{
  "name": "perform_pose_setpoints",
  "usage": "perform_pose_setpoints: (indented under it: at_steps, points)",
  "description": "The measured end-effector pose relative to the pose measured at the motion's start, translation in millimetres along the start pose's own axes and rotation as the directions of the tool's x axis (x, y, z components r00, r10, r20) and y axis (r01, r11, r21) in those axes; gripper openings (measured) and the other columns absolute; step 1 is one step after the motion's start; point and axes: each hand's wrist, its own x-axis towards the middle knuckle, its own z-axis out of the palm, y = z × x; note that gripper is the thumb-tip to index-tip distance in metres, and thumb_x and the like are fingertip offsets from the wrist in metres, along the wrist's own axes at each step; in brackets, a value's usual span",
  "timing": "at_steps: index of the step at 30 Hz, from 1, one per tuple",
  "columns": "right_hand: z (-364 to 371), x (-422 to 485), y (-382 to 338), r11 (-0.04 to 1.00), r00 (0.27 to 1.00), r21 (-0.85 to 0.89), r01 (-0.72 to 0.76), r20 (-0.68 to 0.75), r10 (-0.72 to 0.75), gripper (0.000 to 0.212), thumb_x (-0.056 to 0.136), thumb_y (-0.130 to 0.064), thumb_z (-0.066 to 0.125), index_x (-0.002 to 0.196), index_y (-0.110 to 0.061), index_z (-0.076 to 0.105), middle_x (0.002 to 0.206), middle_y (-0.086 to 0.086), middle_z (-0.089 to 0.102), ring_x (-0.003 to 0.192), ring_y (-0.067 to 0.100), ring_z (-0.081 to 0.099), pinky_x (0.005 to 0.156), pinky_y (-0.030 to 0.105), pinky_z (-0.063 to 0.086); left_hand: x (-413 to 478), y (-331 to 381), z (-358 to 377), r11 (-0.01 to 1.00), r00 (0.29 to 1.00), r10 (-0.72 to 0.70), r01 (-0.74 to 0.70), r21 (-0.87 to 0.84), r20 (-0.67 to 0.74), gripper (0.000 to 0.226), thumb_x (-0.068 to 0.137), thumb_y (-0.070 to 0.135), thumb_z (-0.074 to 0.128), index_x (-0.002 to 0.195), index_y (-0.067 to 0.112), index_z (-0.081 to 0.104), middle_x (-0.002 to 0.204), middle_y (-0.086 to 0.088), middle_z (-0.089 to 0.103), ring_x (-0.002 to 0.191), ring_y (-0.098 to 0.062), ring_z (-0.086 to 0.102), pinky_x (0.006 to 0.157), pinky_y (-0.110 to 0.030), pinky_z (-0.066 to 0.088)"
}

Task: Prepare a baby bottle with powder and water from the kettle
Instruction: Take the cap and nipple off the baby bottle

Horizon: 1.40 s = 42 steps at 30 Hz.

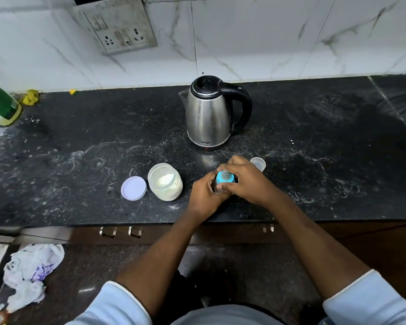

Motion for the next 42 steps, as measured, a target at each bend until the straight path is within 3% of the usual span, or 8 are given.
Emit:
perform_pose_setpoints:
  at_steps: [6, 10, 18, 23, 28, 33, 38, 42]
  points:
    - [-11.3, 6.5, 4.7, 0.998, 0.993, -0.003, 0.065, 0.102, -0.065, 0.041, 0.084, -0.027, 0.084, 0.123, -0.02, 0.072, 0.106, -0.01, 0.053, 0.1, -0.003, 0.053, 0.083, 0.008, 0.036, 3.0, -0.8, -4.6, 0.999, 0.998, -0.035, 0.037, -0.032, 0.054, 0.045, 0.076, 0.01, 0.09, 0.117, 0.015, 0.072, 0.104, 0.003, 0.08, 0.095, -0.011, 0.075, 0.086, -0.032, 0.06]
    - [-14.7, 7.6, 2.8, 0.995, 0.986, -0.038, 0.091, 0.146, -0.084, 0.051, 0.086, -0.026, 0.082, 0.135, -0.022, 0.065, 0.123, -0.007, 0.059, 0.116, 0.007, 0.053, 0.099, 0.017, 0.038, 5.6, -0.7, -6.8, 0.998, 0.997, -0.047, 0.05, -0.037, 0.068, 0.048, 0.074, 0.016, 0.09, 0.118, 0.017, 0.072, 0.108, 0.002, 0.08, 0.102, -0.018, 0.076, 0.094, -0.043, 0.061]
    - [46.1, -22.9, -3.1, 0.984, 0.912, 0.08, -0.161, -0.369, 0.179, 0.062, 0.073, -0.027, 0.091, 0.127, -0.009, 0.066, 0.114, 0.007, 0.059, 0.108, 0.02, 0.056, 0.098, 0.031, 0.045, 0.0, -0.7, -0.7, 0.999, 1.0, 0.014, -0.013, 0.029, -0.011, 0.047, 0.078, 0.009, 0.088, 0.122, 0.018, 0.073, 0.11, 0.011, 0.079, 0.101, 0.002, 0.072, 0.087, -0.016, 0.053]
    - [8.1, -13.3, 7.0, 0.996, 0.992, 0.09, -0.006, -0.128, 0.017, 0.053, 0.077, -0.02, 0.089, 0.126, -0.013, 0.071, 0.108, -0.002, 0.061, 0.101, 0.012, 0.059, 0.091, 0.027, 0.045, 0.9, -0.6, -3.0, 0.999, 1.0, -0.003, 0.002, 0.036, 0.025, 0.049, 0.077, 0.016, 0.091, 0.122, 0.018, 0.072, 0.109, 0.008, 0.079, 0.101, -0.006, 0.074, 0.09, -0.027, 0.059]
    - [-12.9, -5.9, 10.0, 0.988, 0.99, 0.146, -0.043, 0.139, 0.023, 0.078, 0.08, -0.024, 0.086, 0.149, -0.031, 0.051, 0.14, -0.013, 0.06, 0.133, 0.004, 0.05, 0.114, 0.029, 0.039, -0.4, 0.4, -0.9, 0.998, 1.0, 0.016, -0.017, 0.054, 0.018, 0.054, 0.076, 0.013, 0.093, 0.125, 0.018, 0.07, 0.113, 0.01, 0.077, 0.104, 0.0, 0.072, 0.092, -0.019, 0.055]
    - [4.6, -13.0, -1.1, 0.98, 0.988, 0.16, -0.118, -0.082, 0.132, 0.08, 0.075, -0.03, 0.088, 0.142, -0.038, 0.046, 0.117, -0.011, 0.062, 0.112, 0.004, 0.055, 0.101, 0.031, 0.047, 0.1, -0.5, -1.4, 0.999, 1.0, 0.001, -0.003, 0.053, 0.021, 0.05, 0.076, 0.011, 0.092, 0.121, 0.02, 0.071, 0.109, 0.01, 0.078, 0.099, -0.001, 0.074, 0.087, -0.021, 0.057]
    - [-6.8, -18.8, -1.0, 0.962, 0.993, 0.254, -0.1, 0.085, 0.081, 0.09, 0.076, -0.018, 0.081, 0.148, -0.046, 0.034, 0.147, -0.013, 0.045, 0.142, 0.004, 0.037, 0.116, 0.029, 0.032, 0.4, -1.9, -2.6, 0.997, 0.999, 0.017, -0.019, 0.07, 0.028, 0.059, 0.076, 0.014, 0.091, 0.13, 0.016, 0.069, 0.118, 0.008, 0.077, 0.109, -0.002, 0.072, 0.096, -0.026, 0.057]
    - [-1.4, -18.9, -5.4, 0.98, 0.994, 0.176, -0.093, -0.037, 0.101, 0.085, 0.077, -0.024, 0.081, 0.146, -0.041, 0.037, 0.123, -0.016, 0.056, 0.119, 0.006, 0.047, 0.108, 0.039, 0.042, 0.5, -2.8, -1.9, 0.997, 1.0, 0.012, -0.014, 0.077, 0.023, 0.053, 0.077, 0.014, 0.091, 0.126, 0.016, 0.07, 0.113, 0.007, 0.078, 0.102, -0.002, 0.073, 0.089, -0.024, 0.057]
